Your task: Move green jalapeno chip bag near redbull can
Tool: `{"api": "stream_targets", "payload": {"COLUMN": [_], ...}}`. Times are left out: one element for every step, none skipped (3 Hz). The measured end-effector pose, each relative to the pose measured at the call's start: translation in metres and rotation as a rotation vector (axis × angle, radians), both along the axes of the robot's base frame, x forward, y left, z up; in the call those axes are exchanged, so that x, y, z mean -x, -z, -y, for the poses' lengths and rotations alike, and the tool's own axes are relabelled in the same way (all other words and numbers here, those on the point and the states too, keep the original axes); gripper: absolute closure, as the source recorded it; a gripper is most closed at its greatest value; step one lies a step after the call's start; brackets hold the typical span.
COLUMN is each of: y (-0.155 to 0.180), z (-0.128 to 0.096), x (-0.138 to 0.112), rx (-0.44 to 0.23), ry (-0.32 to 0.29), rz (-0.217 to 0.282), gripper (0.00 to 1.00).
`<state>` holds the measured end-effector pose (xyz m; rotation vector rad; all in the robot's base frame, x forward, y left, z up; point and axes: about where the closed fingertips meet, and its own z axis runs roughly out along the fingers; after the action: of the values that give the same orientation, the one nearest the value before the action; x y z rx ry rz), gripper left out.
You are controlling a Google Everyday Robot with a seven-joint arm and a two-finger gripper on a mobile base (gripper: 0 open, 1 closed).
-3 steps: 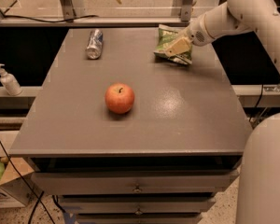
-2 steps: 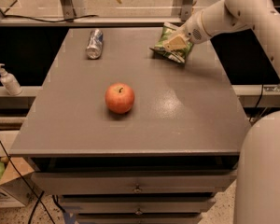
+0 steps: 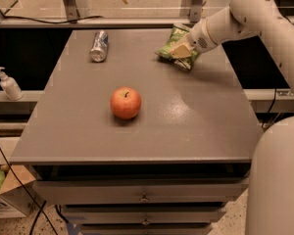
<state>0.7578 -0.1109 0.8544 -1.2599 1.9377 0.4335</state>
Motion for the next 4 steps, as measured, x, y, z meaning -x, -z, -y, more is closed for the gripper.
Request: {"api": "stream_targets", "payload": {"y": [-0.005,-0.028,-0.046,-0.05], "z": [-0.004,-0.014,-0.026,-0.037], "x": [0.008,0.015,0.02,0.019], "rx": [-0.007,-0.023,-0.039,-0.041], "ry": [-0.018,-0.054,-0.096,-0.125], "rz": [0.026,0.092,0.143,0.159], "gripper": [1.0,0.82,0.59,0.35]}}
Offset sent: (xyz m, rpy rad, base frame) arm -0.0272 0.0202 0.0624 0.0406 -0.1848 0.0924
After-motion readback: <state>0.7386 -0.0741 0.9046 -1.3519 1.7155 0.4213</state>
